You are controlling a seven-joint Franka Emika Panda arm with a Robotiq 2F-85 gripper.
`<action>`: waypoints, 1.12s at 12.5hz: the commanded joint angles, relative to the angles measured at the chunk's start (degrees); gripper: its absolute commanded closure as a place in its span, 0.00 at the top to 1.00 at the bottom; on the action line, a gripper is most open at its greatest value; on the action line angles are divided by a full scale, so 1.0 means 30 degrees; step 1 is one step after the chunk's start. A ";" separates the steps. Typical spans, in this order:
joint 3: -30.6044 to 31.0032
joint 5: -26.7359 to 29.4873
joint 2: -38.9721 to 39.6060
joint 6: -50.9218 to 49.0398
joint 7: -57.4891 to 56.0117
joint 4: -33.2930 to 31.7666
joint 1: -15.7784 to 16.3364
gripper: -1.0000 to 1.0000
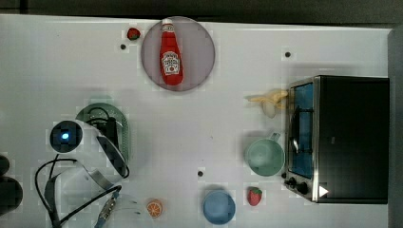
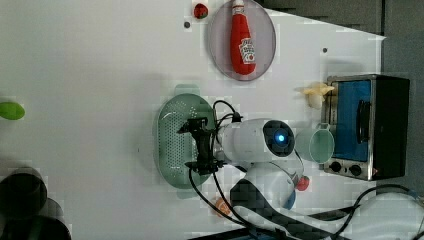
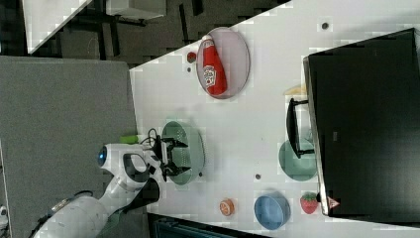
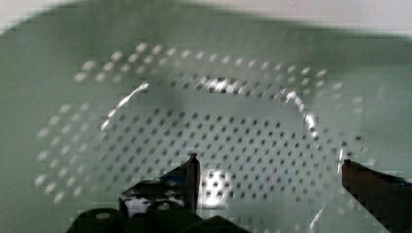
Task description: Drag strainer left to right.
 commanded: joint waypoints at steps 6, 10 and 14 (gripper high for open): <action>-0.1482 -0.0360 0.0282 0.1146 0.0893 0.0554 -0.0056 1.00; -0.2030 -0.0358 -0.0438 0.1133 0.0618 -0.0120 -0.0495 1.00; -0.2423 -0.0361 -0.1389 0.1071 0.0562 -0.1157 -0.1268 1.00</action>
